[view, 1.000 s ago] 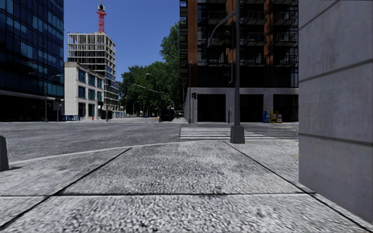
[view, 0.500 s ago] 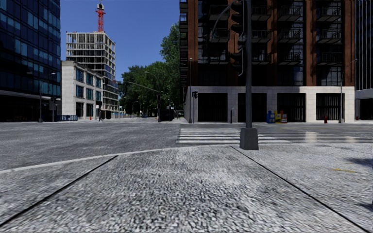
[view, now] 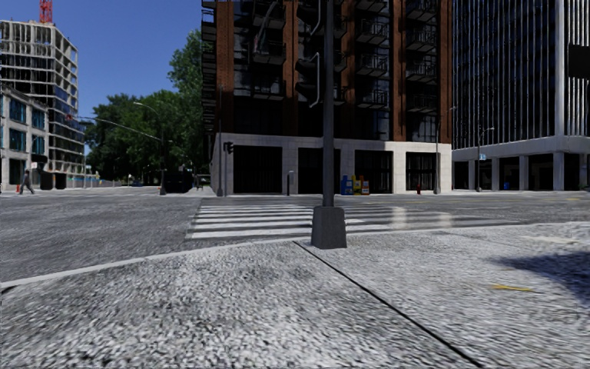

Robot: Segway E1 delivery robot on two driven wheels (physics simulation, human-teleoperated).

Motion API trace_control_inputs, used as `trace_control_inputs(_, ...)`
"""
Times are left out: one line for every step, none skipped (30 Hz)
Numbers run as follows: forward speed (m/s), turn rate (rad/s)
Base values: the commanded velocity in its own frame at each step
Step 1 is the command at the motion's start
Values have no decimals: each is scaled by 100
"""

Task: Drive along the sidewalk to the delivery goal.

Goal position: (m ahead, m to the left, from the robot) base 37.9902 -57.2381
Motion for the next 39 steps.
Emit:
trace_control_inputs(200, -120)
trace_control_inputs(200, -120)
trace_control_inputs(200, -120)
trace_control_inputs(200, -120)
trace_control_inputs(200, -120)
trace_control_inputs(200, -107)
trace_control_inputs(200, -107)
trace_control_inputs(200, -101)
trace_control_inputs(200, -99)
trace_control_inputs(200, -99)
trace_control_inputs(200, -99)
trace_control_inputs(200, -99)
trace_control_inputs(200, -97)
trace_control_inputs(200, -9)
trace_control_inputs(200, 0)
trace_control_inputs(200, 0)
trace_control_inputs(200, 0)
trace_control_inputs(200, 0)
trace_control_inputs(200, 0)
trace_control_inputs(200, 0)
trace_control_inputs(200, 0)
trace_control_inputs(200, 0)
trace_control_inputs(200, 0)
trace_control_inputs(200, 0)
trace_control_inputs(200, 0)
trace_control_inputs(200, -42)
trace_control_inputs(200, -87)
trace_control_inputs(200, -120)
trace_control_inputs(200, -120)
trace_control_inputs(200, -120)
trace_control_inputs(200, -120)
trace_control_inputs(200, -120)
trace_control_inputs(200, -120)
trace_control_inputs(200, -120)
trace_control_inputs(200, -120)
trace_control_inputs(200, -120)
trace_control_inputs(200, -120)
trace_control_inputs(200, -120)
trace_control_inputs(200, -120)
